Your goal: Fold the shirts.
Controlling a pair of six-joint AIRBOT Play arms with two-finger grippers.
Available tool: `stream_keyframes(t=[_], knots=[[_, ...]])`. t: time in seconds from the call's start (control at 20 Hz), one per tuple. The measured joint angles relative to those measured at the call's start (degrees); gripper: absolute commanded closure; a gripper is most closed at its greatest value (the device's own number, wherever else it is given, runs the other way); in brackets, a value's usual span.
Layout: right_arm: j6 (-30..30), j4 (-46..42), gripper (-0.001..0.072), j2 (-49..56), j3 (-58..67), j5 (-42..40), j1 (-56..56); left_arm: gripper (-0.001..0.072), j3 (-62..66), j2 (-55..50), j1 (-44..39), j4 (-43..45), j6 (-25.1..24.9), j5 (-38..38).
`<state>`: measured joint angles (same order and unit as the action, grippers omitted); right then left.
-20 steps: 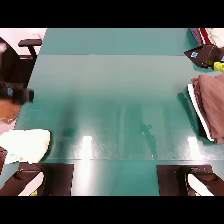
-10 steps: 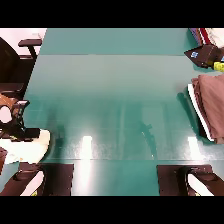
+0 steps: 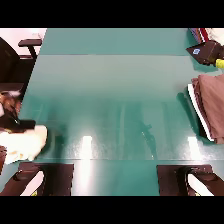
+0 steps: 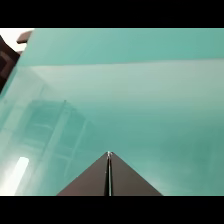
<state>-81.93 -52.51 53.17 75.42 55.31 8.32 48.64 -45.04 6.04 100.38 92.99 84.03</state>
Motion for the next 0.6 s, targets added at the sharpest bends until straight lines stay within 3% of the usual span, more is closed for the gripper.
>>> stream_keyframes(t=[0.35, 0.6], knots=[[0.0, 0.09, 0.0693, -0.04, 10.01, -0.28, 0.02, 0.0688, 36.83, -0.7, -12.48, -7.52, -1.81, -2.12], [0.0, 0.04, 0.0693, 0.11, 12.61, -0.28, 0.02, 0.0688, 51.67, -7.8, -24.83, -8.52, -4.31, -4.61]])
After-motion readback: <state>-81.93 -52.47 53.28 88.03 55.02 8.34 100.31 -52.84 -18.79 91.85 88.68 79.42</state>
